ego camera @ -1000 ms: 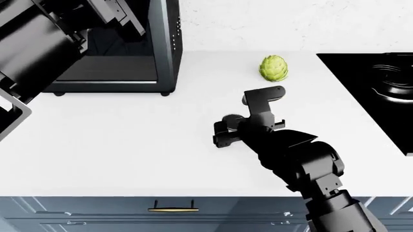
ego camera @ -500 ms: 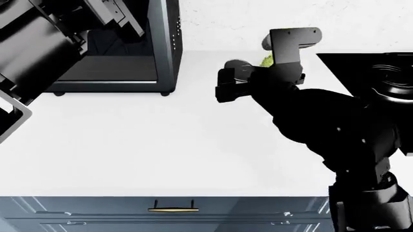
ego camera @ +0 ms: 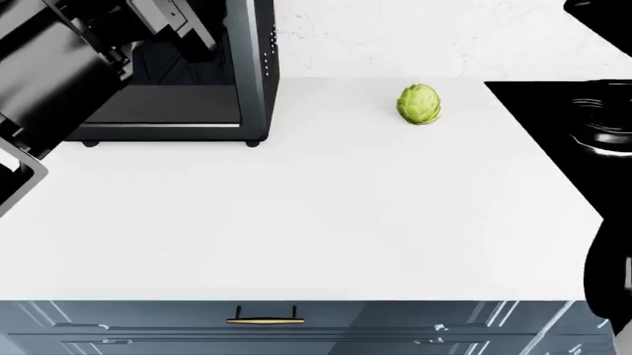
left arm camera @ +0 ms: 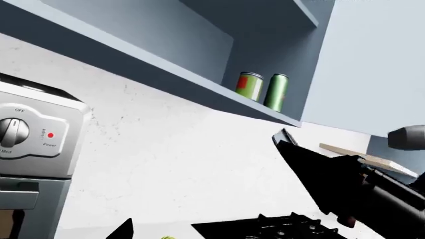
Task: Pick the cans from the counter and place them in their designated side in the cabinet.
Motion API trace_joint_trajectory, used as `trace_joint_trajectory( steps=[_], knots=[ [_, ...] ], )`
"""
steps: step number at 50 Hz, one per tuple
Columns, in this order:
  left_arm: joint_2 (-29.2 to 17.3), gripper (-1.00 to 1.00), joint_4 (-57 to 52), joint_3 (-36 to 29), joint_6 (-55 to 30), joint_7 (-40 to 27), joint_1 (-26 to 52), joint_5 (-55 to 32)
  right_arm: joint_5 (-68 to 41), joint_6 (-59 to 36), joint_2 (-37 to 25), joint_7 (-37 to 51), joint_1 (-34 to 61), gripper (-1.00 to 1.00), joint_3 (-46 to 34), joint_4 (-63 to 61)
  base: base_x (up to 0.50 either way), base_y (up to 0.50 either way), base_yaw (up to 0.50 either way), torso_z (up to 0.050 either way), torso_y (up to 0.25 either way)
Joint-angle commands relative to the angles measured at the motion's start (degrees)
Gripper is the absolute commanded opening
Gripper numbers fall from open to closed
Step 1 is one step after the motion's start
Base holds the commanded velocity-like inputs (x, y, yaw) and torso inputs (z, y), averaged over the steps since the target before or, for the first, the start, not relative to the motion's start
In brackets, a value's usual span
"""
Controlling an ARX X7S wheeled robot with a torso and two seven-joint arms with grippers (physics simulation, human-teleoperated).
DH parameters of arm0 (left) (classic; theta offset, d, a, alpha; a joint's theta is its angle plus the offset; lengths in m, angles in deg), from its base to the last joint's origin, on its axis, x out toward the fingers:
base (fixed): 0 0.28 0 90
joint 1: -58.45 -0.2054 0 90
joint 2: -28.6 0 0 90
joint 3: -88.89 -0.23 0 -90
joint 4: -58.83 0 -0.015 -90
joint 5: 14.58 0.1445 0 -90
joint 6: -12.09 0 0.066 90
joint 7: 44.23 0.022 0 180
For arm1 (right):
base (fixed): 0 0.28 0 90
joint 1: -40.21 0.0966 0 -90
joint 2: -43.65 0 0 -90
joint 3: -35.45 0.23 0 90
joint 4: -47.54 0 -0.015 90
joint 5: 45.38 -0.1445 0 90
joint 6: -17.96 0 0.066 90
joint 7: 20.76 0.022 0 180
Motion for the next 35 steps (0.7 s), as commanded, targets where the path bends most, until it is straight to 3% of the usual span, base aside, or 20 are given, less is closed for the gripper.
trace_joint_trajectory(
  steps=[1,9,12,15,17,35],
  knots=[
    [-0.18,1.00,-0.09,0.23,0.31,0.50,-0.12,-0.06,2.86,0.85,-0.08,-7.85,20.78,-1.00,-0.98,14.09,0.00,0.00,0.00,0.000,0.000],
    [-0.22,1.00,-0.38,0.29,0.51,0.44,0.08,-0.42,14.31,11.81,2.17,-20.78,36.64,-1.00,-10.53,34.65,0.00,0.00,0.00,0.000,0.000],
    [-0.12,1.00,-0.33,0.10,0.46,0.46,0.48,-0.57,19.91,18.33,5.22,-27.17,44.17,-1.00,-14.65,48.81,0.00,0.00,0.00,0.000,0.000],
    [-0.01,1.00,-0.58,-0.01,0.50,0.30,0.81,-0.95,42.75,17.23,11.64,-35.96,44.84,-1.00,-1.02,51.83,0.00,0.00,0.00,0.000,0.000],
    [-0.05,1.00,-0.86,0.07,0.59,0.16,0.88,-1.21,52.10,17.26,14.25,-39.09,44.85,-1.00,4.45,52.21,0.00,0.00,0.00,0.000,0.000],
    [-0.50,1.00,-1.39,-0.28,0.61,-1.15,2.87,-2.58,57.82,20.86,16.91,-30.66,44.85,-1.00,6.08,57.36,0.00,0.00,0.00,0.000,0.000]
  ],
)
